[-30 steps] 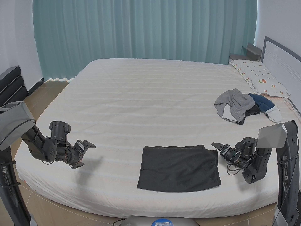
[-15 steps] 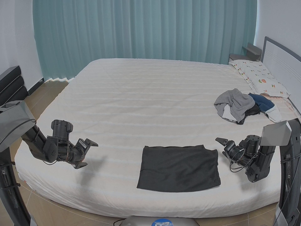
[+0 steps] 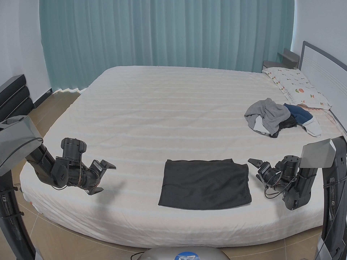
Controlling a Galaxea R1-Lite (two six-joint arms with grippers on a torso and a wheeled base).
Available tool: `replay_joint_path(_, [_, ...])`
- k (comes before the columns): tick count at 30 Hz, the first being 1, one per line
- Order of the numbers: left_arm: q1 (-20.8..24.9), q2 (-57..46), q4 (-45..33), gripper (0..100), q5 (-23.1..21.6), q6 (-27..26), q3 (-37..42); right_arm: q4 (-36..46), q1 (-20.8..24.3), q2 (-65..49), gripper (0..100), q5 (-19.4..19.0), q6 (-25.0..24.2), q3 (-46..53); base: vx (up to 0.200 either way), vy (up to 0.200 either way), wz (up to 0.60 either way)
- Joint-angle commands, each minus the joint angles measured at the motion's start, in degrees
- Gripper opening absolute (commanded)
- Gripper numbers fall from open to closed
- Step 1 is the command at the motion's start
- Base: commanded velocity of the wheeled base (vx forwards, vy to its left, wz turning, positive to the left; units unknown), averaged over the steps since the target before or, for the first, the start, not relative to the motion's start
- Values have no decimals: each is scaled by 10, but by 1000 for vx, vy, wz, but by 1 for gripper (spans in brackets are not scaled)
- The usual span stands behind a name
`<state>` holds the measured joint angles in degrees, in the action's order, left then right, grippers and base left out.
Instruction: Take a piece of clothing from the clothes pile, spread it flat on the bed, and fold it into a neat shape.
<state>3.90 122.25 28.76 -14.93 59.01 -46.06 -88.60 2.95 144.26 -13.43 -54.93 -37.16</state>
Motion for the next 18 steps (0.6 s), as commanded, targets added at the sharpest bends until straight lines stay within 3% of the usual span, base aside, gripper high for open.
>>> replay_joint_path(1, [1,2,0,100,0,0,-4,0,0,0,100,0,0,1,0,0,0])
replay_joint_path(3, [10,3,0,100,0,1,-5,1,0,0,100,0,1,1,0,0,0])
replay_joint_path(18, [37,5,-5,100,7,0,-36,-2,0,-2,100,2,-3,2,0,-200,0])
